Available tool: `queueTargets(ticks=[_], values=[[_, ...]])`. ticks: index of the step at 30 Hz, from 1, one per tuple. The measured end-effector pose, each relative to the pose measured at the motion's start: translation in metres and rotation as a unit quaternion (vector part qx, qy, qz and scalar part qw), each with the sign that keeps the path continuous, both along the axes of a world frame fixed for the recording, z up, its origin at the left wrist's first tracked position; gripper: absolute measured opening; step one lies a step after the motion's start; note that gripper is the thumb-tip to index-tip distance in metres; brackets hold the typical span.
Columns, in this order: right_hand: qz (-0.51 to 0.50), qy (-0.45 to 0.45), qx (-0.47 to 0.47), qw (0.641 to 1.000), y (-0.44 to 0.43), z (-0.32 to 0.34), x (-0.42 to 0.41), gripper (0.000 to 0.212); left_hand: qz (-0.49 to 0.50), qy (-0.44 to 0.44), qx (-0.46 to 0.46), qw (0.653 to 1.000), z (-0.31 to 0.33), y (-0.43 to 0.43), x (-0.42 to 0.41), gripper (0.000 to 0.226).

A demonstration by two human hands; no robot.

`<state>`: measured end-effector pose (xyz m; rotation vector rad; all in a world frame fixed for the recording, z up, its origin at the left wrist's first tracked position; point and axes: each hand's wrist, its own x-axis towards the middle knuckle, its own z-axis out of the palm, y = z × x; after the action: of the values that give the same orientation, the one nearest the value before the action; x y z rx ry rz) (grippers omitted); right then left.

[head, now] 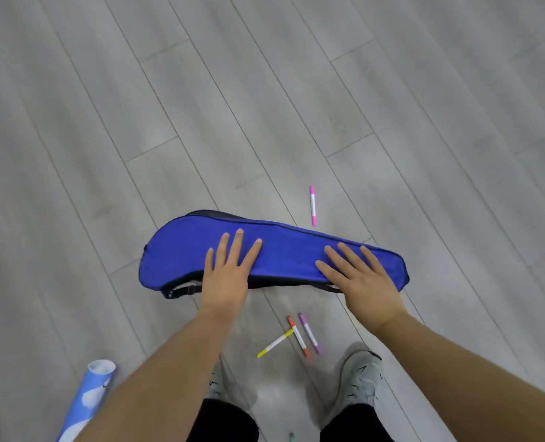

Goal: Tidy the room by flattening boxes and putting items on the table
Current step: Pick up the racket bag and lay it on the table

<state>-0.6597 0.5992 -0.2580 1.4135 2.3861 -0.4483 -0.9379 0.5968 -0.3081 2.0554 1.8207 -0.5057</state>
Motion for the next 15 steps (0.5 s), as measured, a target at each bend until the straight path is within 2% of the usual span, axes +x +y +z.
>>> queueTargets(ticks=[5,8,10,12,15], values=[[-0.037,-0.050,-0.005,0.998,-0.012,-0.081,0.007,0.092,-0.036,0.008,-0.010,0.999,-0.064,-0.003,0.007,0.110],[-0.069,-0.093,-0.032,0.993,-0.020,-0.130,0.016,0.091,-0.043,0.009,-0.047,0.998,-0.109,-0.011,0.009,0.091],[-0.090,-0.119,-0.096,0.984,-0.023,-0.159,0.021,0.083,-0.053,0.007,-0.104,0.993,-0.137,-0.015,0.007,0.084],[-0.108,-0.131,-0.140,0.975,-0.028,-0.181,0.022,0.083,-0.077,0.025,-0.129,0.988,-0.161,-0.021,0.001,0.090],[-0.122,-0.106,-0.122,0.979,-0.043,-0.215,0.023,0.089,-0.067,0.056,-0.105,0.991,-0.185,-0.028,-0.010,0.112]])
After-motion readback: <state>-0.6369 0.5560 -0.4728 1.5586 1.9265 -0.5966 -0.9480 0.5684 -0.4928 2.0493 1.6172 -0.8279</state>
